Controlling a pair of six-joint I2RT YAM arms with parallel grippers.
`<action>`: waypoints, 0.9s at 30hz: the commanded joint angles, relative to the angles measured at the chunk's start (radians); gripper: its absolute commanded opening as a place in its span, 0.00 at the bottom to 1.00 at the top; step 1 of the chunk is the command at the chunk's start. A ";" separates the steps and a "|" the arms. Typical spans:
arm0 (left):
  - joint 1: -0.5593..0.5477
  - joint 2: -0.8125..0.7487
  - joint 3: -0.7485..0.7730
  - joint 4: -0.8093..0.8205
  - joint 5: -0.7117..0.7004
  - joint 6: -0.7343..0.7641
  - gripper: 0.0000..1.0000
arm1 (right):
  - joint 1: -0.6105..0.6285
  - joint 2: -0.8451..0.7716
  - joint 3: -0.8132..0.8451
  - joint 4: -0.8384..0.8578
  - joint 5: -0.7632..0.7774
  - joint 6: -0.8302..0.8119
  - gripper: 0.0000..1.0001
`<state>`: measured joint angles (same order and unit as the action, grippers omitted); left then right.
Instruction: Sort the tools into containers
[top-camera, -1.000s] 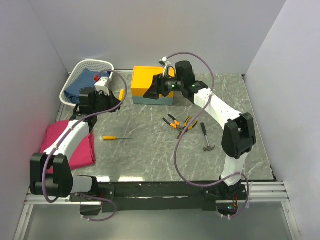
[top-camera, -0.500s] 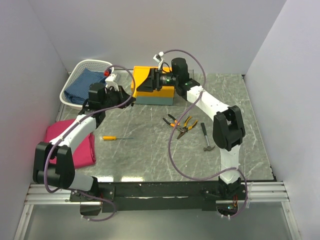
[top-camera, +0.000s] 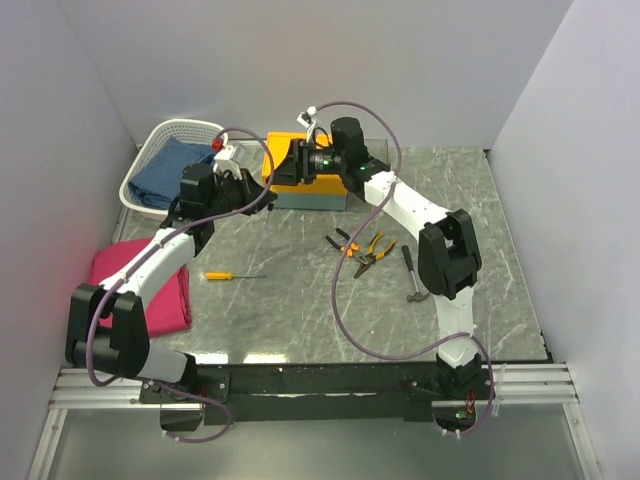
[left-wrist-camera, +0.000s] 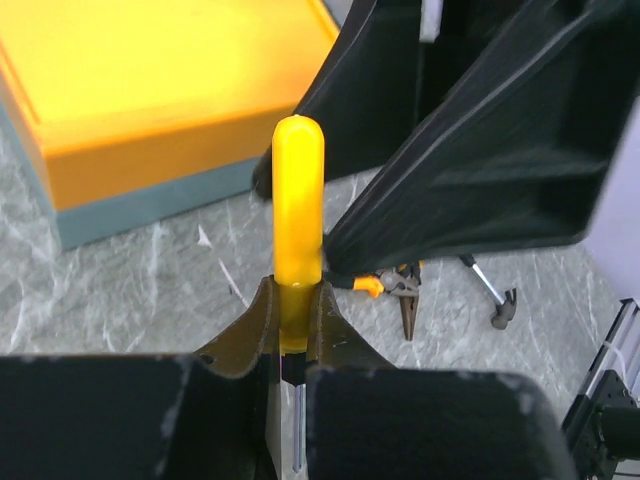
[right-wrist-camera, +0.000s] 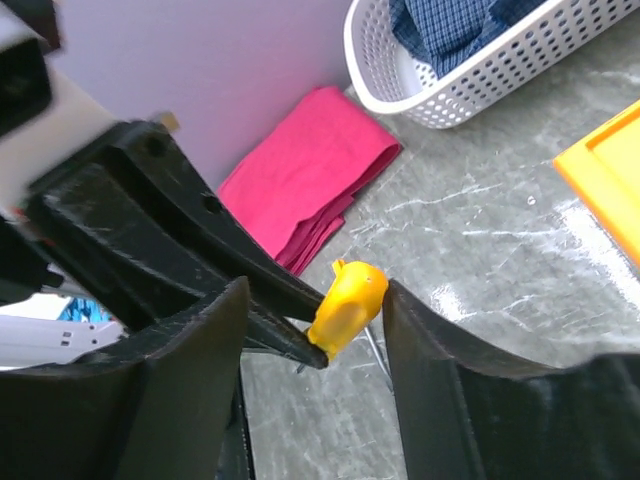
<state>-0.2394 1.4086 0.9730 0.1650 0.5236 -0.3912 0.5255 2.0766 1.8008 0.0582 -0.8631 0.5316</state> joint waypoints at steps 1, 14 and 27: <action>-0.006 -0.019 0.049 0.077 0.012 -0.032 0.01 | 0.014 0.000 0.031 -0.015 0.010 -0.031 0.54; -0.018 -0.054 0.024 -0.048 0.076 0.113 0.56 | -0.067 -0.072 0.098 -0.134 0.156 -0.172 0.00; -0.017 -0.094 -0.030 -0.070 0.003 0.161 0.56 | -0.263 -0.154 0.144 -0.287 0.383 -0.439 0.00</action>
<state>-0.2550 1.3277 0.9516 0.0795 0.5282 -0.2497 0.2642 1.9919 1.8751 -0.1913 -0.5842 0.2211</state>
